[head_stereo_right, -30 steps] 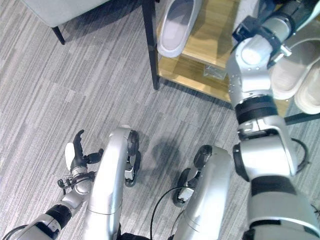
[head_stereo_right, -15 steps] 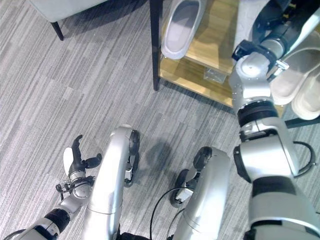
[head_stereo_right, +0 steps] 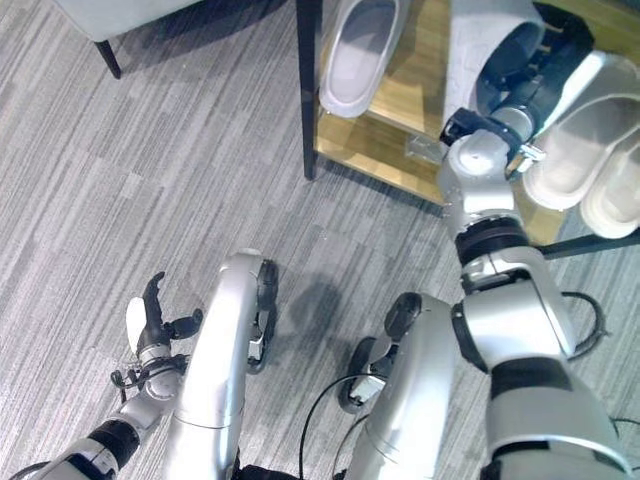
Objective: Arrange the slippers neatly on the shoe rack.
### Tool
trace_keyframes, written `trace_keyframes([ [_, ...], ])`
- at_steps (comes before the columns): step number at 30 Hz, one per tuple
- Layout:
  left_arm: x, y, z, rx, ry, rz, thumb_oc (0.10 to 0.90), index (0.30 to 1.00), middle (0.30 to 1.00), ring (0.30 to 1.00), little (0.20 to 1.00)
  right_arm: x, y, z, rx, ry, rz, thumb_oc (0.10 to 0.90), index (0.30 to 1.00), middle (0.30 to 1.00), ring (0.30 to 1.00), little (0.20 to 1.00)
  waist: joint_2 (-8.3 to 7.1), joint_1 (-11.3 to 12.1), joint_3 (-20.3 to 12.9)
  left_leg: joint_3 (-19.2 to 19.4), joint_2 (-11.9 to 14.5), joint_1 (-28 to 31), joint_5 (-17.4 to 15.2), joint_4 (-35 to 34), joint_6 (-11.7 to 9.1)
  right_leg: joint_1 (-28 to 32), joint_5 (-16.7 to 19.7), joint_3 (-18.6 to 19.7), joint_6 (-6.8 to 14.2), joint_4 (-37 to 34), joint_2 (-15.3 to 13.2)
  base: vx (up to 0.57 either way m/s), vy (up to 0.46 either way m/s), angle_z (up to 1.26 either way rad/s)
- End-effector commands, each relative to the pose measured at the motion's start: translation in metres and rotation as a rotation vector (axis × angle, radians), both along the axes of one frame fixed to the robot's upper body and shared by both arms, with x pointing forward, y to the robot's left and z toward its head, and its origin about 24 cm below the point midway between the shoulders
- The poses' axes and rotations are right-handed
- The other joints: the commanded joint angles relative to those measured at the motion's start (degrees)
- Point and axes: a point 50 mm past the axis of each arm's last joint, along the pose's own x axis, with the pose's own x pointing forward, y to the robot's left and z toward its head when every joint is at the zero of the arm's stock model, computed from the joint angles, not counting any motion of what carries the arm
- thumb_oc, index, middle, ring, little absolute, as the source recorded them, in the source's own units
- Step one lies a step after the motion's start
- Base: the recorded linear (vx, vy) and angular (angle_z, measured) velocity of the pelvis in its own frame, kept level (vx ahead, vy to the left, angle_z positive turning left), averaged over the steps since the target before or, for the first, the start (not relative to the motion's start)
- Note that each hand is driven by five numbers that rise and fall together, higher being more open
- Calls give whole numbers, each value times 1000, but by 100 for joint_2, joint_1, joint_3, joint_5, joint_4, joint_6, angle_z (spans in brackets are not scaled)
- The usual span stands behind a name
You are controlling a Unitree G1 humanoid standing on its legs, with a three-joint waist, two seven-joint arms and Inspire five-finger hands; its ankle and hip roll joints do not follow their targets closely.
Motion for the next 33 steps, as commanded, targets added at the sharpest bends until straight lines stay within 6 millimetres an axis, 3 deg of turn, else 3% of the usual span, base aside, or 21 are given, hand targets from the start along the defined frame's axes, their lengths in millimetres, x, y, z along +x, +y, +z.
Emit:
trace_keyframes([
  [1, -3, -5, 8, -3, -86, -59, 800, 900, 900, 900, 900, -20, 18, 67, -68, -287, 34, 400, 300, 300, 300, 300, -117, 461, -191, -819, -226, 368, -1344, 330, 153, -95, 505, 466, -510, -300, 44, 0, 0, 0],
  [9, -2, -9, 9, -3, -103, -55, 800, 900, 900, 900, 900, -25, 26, 81, -63, -341, -17, 400, 300, 300, 300, 300, -122, 478, -191, -809, -216, 368, -1344, 295, 161, -74, 569, 399, -488, -384, 29, 5, 2, -1],
  [20, -7, -9, 1, -11, -81, -35, 800, 900, 900, 900, 900, -31, 1, 82, -4, -356, -104, 400, 300, 300, 300, 300, -143, 477, -191, -751, -225, 368, -1344, 333, 162, -78, 564, 442, -492, -355, 17, 0, 0, 0],
  [22, -8, -10, 1, -12, -78, -39, 800, 900, 900, 900, 900, -32, 0, 83, 37, -387, -93, 764, 846, 846, 846, 846, -142, 469, -191, -732, -231, 368, -1344, 335, 159, -84, 560, 454, -500, -351, 27, 0, 0, 0],
  [23, -8, -10, 0, -10, -71, -39, 800, 900, 900, 900, 900, -33, 0, 83, 57, -402, -91, 800, 900, 900, 900, 900, -138, 463, -191, -732, -235, 368, -1344, 337, 157, -86, 560, 461, -508, -355, 38, 0, 0, 0],
  [27, -7, -12, -2, -23, -58, -50, 800, 900, 900, 900, 900, -33, 6, 80, 86, -427, -65, 800, 900, 900, 900, 900, -155, 438, -191, -711, -229, 368, -1344, 334, 144, -93, 563, 476, -520, -337, 54, 0, 8, 0],
  [33, -14, -21, -14, 10, 10, -115, 800, 900, 900, 900, 900, -35, -2, 80, 115, -436, -87, 800, 900, 900, 900, 900, -81, 420, -191, -670, -245, 368, -1344, 328, 152, -106, 540, 527, -535, -302, 80, -2, 5, 0],
])
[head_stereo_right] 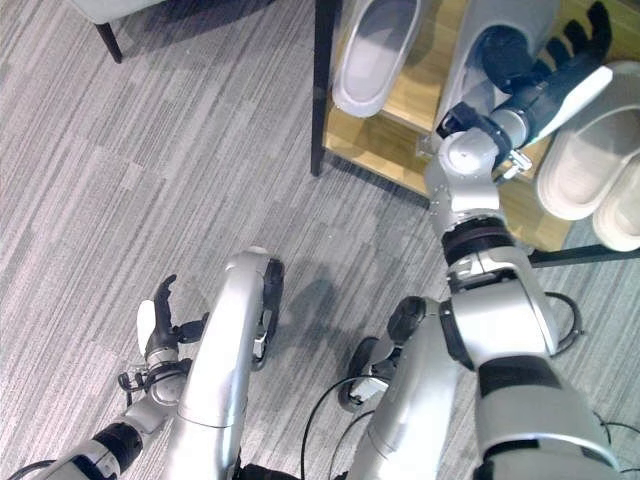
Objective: Arrange the slippers neatly on the shoe rack.
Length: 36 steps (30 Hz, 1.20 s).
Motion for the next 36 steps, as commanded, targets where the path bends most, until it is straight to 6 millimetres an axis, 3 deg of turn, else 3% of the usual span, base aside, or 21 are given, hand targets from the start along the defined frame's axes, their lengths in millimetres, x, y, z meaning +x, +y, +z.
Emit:
trace_keyframes([
  [1, -11, -11, -9, 24, 5, -68, 800, 900, 900, 900, 900, -28, 2, 78, -58, -338, 4, 800, 900, 900, 900, 900, -80, 242, -192, -636, -228, 423, -1268, 330, 84, -128, 559, 569, -590, -211, 62, 0, 0, 0],
  [10, -23, -6, -28, 26, 123, -69, 800, 900, 900, 900, 900, -18, -4, 62, -58, -240, 27, 800, 900, 900, 900, 900, -112, 180, -192, -538, -192, 423, -1268, 325, 60, -218, 539, 669, -613, -128, 103, 0, 0, 0],
  [25, -17, -1, -22, 48, 111, -107, 800, 900, 900, 900, 900, -21, -24, 54, -59, -224, 48, 800, 900, 900, 900, 900, -208, 117, -192, -520, -171, 423, -1268, 328, 52, -217, 548, 699, -607, -111, 97, 0, 0, 0],
  [32, -14, 5, -20, 36, 133, -148, 800, 900, 900, 900, 900, -10, -28, 58, -304, 43, 38, 800, 900, 900, 900, 900, -241, 132, -192, -540, -150, 423, -1268, 326, 39, -205, 556, 717, -627, -125, 89, 0, 0, 0],
  [36, -15, 8, -21, 30, 157, -158, 800, 900, 900, 900, 900, -3, -20, 58, -478, 178, 9, 800, 900, 900, 900, 900, -241, 127, -192, -520, -119, 423, -1268, 289, 51, -225, 569, 729, -632, -154, 83, 0, 0, 0],
])
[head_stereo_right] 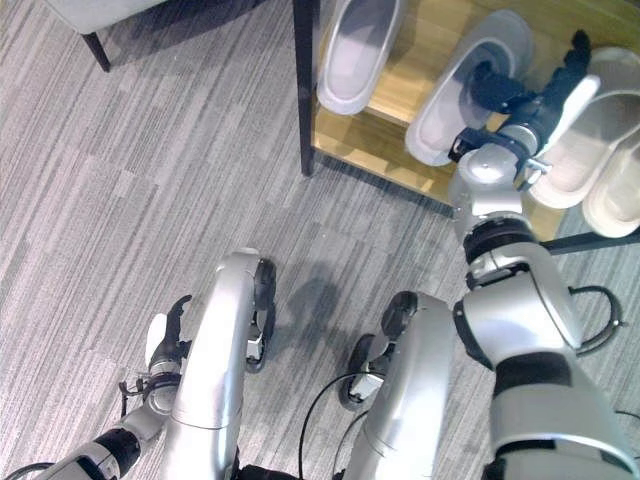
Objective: Arrange the slippers neatly on the shoe rack.
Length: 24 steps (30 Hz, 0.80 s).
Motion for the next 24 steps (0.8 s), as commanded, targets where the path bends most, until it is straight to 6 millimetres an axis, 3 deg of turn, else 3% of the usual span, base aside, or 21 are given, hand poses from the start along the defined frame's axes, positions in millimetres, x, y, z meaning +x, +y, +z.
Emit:
trace_keyframes([
  [1, -7, 0, -1, 11, -3, -57, 800, 900, 900, 900, 900, -13, 9, 78, -244, -160, 2, 800, 900, 900, 900, 900, -193, 332, -199, -610, -177, 416, -1257, 261, 28, -162, 564, 626, -636, -213, 26, 0, 0, 0],
  [11, -19, 5, -11, 47, 50, -65, 800, 900, 900, 900, 900, -20, 34, 95, -366, -277, 47, 800, 900, 900, 900, 900, -231, 287, -199, -609, -189, 416, -1257, 247, 30, -173, 576, 641, -624, -230, 56, 0, 0, 0],
  [24, -23, 2, -16, 85, 72, -132, 800, 900, 900, 900, 900, -30, 17, 101, -382, -307, -44, 800, 900, 900, 900, 900, -130, 387, -199, -659, -261, 416, -1257, 339, 18, -123, 594, 589, -583, -197, 57, 0, 0, 0],
])
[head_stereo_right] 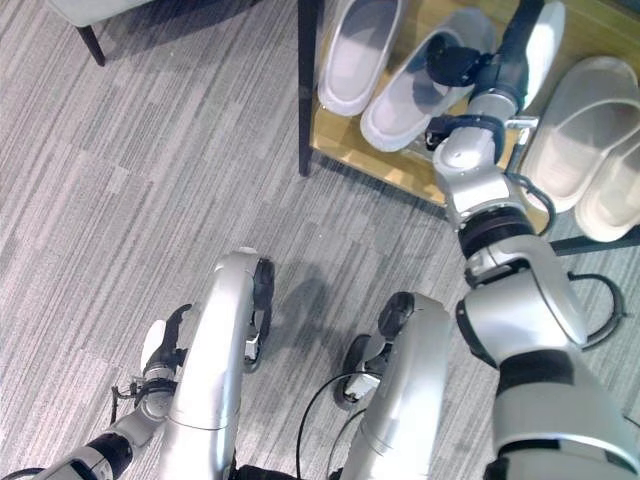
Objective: Arrange the slippers neatly on the shoe rack.
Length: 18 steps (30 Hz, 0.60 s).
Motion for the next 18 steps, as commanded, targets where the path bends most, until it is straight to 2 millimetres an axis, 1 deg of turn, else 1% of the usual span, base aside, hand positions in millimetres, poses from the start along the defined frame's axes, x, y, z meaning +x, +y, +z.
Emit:
trace_keyframes([
  [1, -15, -8, -7, 27, 11, -89, 800, 900, 900, 900, 900, -30, -16, 68, -74, -252, -69, 800, 900, 900, 900, 900, 5, 366, -208, -663, -241, 427, -1255, 323, 17, -120, 595, 576, -583, -223, 56, 0, 0, 0],
  [4, -17, -8, -10, 36, 27, -83, 800, 900, 900, 900, 900, -29, -19, 65, -82, -226, -86, 800, 900, 900, 900, 900, 20, 375, -208, -648, -247, 427, -1255, 350, 10, -115, 595, 576, -581, -180, 70, 0, 0, 0],
  [8, -20, -6, -14, 41, 52, -75, 800, 900, 900, 900, 900, -26, -22, 60, -116, -172, -106, 800, 900, 900, 900, 900, 0, 357, -208, -639, -228, 427, -1255, 360, -2, -125, 587, 595, -585, -149, 74, 0, 0, 0],
  [9, -20, -5, -14, 38, 55, -67, 800, 900, 900, 900, 900, -24, -23, 55, -141, -135, -101, 800, 900, 900, 900, 900, -20, 336, -208, -634, -216, 427, -1255, 375, -6, -137, 583, 616, -590, -127, 83, 0, 0, 0],
  [12, -22, -3, -17, 39, 73, -58, 800, 900, 900, 900, 900, -21, -24, 51, -154, -102, -92, 800, 900, 900, 900, 900, -45, 306, -208, -608, -204, 427, -1255, 389, -15, -155, 577, 640, -596, -95, 96, 0, 0, 0],
  [18, -26, 2, -20, 47, 100, -42, 800, 900, 900, 900, 900, -23, -25, 51, -221, -81, -105, 800, 900, 900, 900, 900, -111, 241, -208, -572, -169, 427, -1255, 390, -25, -199, 579, 673, -601, -65, 101, 0, 0, 0],
])
